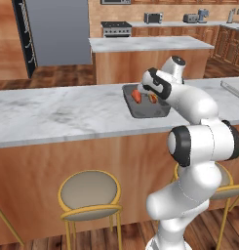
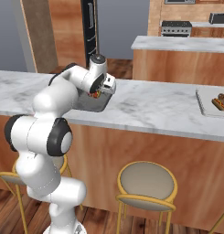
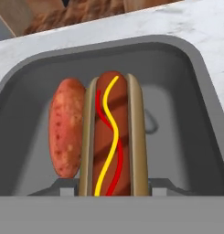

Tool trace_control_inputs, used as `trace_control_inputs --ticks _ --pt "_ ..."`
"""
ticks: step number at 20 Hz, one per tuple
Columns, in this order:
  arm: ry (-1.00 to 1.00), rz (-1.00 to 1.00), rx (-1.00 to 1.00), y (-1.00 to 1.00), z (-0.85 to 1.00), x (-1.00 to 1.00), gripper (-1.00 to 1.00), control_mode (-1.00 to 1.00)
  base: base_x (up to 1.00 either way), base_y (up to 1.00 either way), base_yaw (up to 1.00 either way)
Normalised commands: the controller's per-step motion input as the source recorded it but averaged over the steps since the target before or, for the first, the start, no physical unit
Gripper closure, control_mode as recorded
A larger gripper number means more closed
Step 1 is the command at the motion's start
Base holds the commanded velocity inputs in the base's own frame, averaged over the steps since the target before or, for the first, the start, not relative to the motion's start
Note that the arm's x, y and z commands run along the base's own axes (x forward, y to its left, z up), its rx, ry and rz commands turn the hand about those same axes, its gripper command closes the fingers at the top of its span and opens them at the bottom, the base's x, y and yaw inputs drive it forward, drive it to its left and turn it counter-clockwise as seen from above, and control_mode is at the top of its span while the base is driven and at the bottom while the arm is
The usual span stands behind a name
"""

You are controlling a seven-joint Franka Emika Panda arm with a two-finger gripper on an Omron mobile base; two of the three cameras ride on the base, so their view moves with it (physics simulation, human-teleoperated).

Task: Place one cooked food and one vegetable from the large plate to each tupperware container.

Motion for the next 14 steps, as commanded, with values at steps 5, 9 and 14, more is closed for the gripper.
trace_control_inputs --ticks 5,9,14 --pt "0.0 0.0 0.0 0.0 0.0 0.0 -1.0 -1.0 0.0 0.0 0.0" --pt "0.0 0.0 0.0 0.0 0.0 0.0 -1.0 -1.0 0.0 0.0 0.0" --pt "-0.05 0.0 0.0 0.02 0.12 -0.25 -1.0 -1.0 0.0 0.0 0.0"
